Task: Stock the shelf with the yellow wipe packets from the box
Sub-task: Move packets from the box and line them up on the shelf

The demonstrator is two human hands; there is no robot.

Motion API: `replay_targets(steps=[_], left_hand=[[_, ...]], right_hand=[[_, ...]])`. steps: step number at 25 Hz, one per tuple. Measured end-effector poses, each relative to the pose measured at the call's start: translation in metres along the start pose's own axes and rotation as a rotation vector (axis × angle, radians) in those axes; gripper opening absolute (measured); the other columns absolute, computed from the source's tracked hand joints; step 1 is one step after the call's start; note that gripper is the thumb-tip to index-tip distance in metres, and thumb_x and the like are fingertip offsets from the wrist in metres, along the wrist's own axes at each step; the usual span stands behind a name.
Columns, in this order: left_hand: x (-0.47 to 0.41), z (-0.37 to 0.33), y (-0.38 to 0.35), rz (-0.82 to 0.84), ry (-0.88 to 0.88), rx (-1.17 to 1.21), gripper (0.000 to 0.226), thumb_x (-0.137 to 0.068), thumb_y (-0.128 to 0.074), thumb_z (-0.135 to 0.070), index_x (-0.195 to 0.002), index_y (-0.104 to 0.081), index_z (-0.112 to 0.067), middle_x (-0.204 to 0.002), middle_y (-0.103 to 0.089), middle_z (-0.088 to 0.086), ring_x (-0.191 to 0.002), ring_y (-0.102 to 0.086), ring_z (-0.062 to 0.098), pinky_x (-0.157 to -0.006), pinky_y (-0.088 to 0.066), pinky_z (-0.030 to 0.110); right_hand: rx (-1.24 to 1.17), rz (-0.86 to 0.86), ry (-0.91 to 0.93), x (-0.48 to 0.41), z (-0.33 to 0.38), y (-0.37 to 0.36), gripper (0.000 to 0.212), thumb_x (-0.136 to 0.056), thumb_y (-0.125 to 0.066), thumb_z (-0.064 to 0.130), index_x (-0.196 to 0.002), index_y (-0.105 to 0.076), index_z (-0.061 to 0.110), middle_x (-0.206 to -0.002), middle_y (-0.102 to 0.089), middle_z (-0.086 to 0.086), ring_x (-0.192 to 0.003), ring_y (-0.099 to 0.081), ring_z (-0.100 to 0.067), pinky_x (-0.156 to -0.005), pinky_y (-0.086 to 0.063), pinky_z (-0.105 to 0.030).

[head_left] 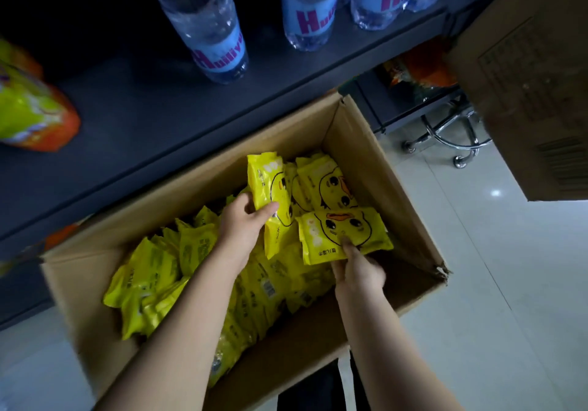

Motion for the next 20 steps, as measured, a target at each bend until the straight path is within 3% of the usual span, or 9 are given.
replay_targets(steps=[2, 4, 7, 9, 11, 14, 17, 20], left_hand=[[0.024, -0.009, 0.024, -0.024, -0.006, -0.010, 0.018, -0.077, -0.073, -0.028, -0.090, -0.062, -0.021, -0.099, -0.068, 0.005, -0.099, -0.064, 0.028, -0.088, -0.050, 0.053], [0.051, -0.019, 0.048, -0.070, -0.008, -0.036, 0.036, -0.074, -0.074, -0.038, -0.101, -0.059, -0.020, -0.107, -0.065, 0.002, -0.105, -0.061, 0.028, -0.091, -0.048, 0.053], [0.098, -0.044, 0.083, -0.160, -0.092, -0.087, 0.011, -0.081, -0.069, -0.026, -0.083, -0.058, -0.023, -0.092, -0.066, 0.000, -0.090, -0.063, 0.027, -0.082, -0.052, 0.049], [0.131, -0.060, 0.103, -0.219, -0.182, -0.135, 0.009, -0.082, -0.068, -0.026, -0.081, -0.060, -0.022, -0.092, -0.065, 0.006, -0.084, -0.062, 0.027, -0.077, -0.050, 0.043], [0.169, -0.073, 0.122, -0.295, -0.247, -0.147, 0.011, -0.083, -0.066, -0.024, -0.086, -0.060, -0.016, -0.092, -0.064, 0.008, -0.084, -0.061, 0.027, -0.074, -0.047, 0.037], [0.227, -0.084, 0.141, -0.379, -0.277, -0.068, 0.010, -0.088, -0.061, -0.021, -0.092, -0.054, -0.015, -0.084, -0.061, -0.002, -0.081, -0.058, 0.023, -0.069, -0.044, 0.033], [0.298, -0.098, 0.163, -0.523, -0.355, -0.049, 0.016, -0.089, -0.060, -0.021, -0.090, -0.046, -0.013, -0.084, -0.057, 0.002, -0.079, -0.052, 0.022, -0.063, -0.035, 0.031], [0.368, -0.123, 0.185, -0.591, -0.448, -0.042, 0.016, -0.089, -0.059, -0.020, -0.095, -0.045, -0.013, -0.092, -0.057, 0.006, -0.084, -0.054, 0.024, -0.069, -0.036, 0.033]], right_hand=[[0.104, 0.022, 0.071, 0.025, 0.014, -0.002, 0.029, -0.080, -0.073, 0.008, -0.077, -0.045, 0.012, -0.074, -0.050, -0.004, -0.064, -0.051, -0.014, -0.074, -0.049, -0.030], [0.246, 0.074, 0.124, 0.052, 0.024, -0.005, 0.031, -0.077, -0.076, 0.012, -0.090, -0.048, 0.011, -0.076, -0.052, -0.003, -0.060, -0.048, -0.012, -0.064, -0.047, -0.027], [0.363, 0.216, 0.261, 0.098, 0.044, -0.015, 0.038, -0.076, -0.077, 0.013, -0.107, -0.056, 0.010, -0.080, -0.063, -0.001, -0.057, -0.054, -0.009, -0.050, -0.041, -0.023], [0.450, 0.317, 0.350, 0.135, 0.062, -0.019, 0.021, -0.078, -0.075, 0.014, -0.095, -0.063, 0.012, -0.076, -0.064, -0.001, -0.051, -0.051, -0.009, -0.046, -0.040, -0.022], [0.509, 0.424, 0.431, 0.170, 0.078, -0.021, 0.009, -0.080, -0.073, 0.014, -0.081, -0.064, 0.016, -0.078, -0.066, -0.005, -0.053, -0.052, -0.014, -0.050, -0.045, -0.027], [0.542, 0.560, 0.524, 0.220, 0.096, -0.014, 0.007, -0.081, -0.072, 0.013, -0.080, -0.066, 0.016, -0.086, -0.071, -0.011, -0.074, -0.067, -0.028, -0.071, -0.057, -0.043], [0.541, 0.676, 0.606, 0.277, 0.116, 0.005, 0.009, -0.084, -0.068, 0.008, -0.081, -0.068, 0.017, -0.080, -0.072, -0.005, -0.070, -0.069, -0.022, -0.066, -0.057, -0.035], [0.531, 0.804, 0.656, 0.340, 0.136, 0.024, 0.010, -0.087, -0.064, 0.007, -0.084, -0.068, 0.016, -0.085, -0.073, -0.009, -0.077, -0.070, -0.026, -0.071, -0.057, -0.040]])
Point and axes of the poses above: each hand's wrist, its own x-axis away from the middle knuckle, its own y-axis out of the back of the hand, z = x × y, the point moved 6 cm from there along -x, towards the middle knuckle
